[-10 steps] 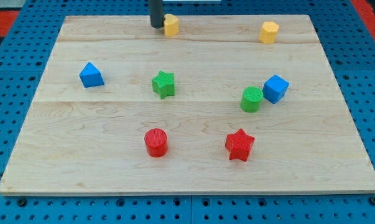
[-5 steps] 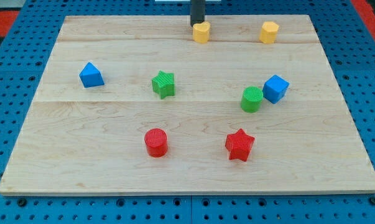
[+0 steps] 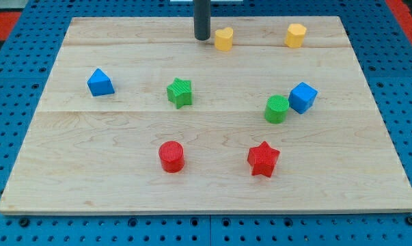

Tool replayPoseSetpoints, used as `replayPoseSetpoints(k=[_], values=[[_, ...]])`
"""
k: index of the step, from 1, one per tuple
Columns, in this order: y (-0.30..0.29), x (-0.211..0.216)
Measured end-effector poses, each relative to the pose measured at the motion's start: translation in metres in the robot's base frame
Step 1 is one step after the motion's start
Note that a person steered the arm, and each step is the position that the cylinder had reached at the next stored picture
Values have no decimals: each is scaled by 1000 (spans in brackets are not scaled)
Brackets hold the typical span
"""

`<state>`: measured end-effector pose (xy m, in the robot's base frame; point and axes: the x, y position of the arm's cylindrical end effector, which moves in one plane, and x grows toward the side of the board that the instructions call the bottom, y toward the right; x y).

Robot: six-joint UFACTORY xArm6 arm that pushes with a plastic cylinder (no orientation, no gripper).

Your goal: Move yellow heart to the yellow hexagon

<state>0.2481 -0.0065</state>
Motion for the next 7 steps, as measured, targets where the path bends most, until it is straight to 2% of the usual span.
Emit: replayPoseSetpoints(k=[3, 7], values=[[56, 17], [139, 18]])
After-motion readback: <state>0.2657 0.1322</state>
